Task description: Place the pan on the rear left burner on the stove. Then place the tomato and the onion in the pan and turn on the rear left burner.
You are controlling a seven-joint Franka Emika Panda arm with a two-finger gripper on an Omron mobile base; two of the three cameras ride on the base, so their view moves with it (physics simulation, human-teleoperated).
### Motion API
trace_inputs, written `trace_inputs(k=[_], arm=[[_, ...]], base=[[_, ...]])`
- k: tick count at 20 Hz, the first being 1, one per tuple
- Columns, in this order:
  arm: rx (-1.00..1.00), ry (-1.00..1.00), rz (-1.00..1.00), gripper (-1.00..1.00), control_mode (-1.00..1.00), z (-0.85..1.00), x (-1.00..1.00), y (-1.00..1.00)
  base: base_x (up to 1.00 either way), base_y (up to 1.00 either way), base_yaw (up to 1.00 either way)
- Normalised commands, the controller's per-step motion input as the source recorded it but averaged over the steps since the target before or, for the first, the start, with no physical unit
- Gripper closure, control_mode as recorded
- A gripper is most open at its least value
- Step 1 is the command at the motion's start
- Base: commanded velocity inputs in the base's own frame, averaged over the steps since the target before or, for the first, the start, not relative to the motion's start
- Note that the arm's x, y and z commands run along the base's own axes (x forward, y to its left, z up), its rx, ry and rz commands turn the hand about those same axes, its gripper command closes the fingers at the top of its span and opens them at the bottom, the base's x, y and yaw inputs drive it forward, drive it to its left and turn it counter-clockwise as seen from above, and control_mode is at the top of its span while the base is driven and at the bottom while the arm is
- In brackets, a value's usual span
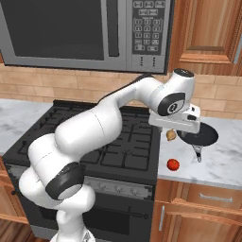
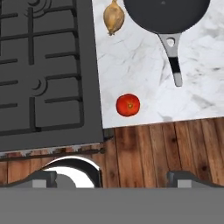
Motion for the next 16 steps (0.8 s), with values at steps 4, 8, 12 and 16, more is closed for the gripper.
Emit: trace_inputs(k=[4, 8, 12, 16], arm=[[0.01, 0.00, 0.00, -1.00, -1.00, -0.12, 0.18, -0.41], [0.00, 0.01, 0.00, -1.00, -1.00, -0.09, 0.21, -0.36], [0.00, 0.00, 0.00, -1.00, -1.00, -0.09, 0.26, -0.32], [0.00, 0.00, 0.00, -1.00, -1.00, -0.12, 0.25, -0.30]], base=[[0.00, 0.00, 0.00], [0.00, 0.00, 0.00], [0.00, 0.00, 0.00], [0.00, 0.00, 0.00]])
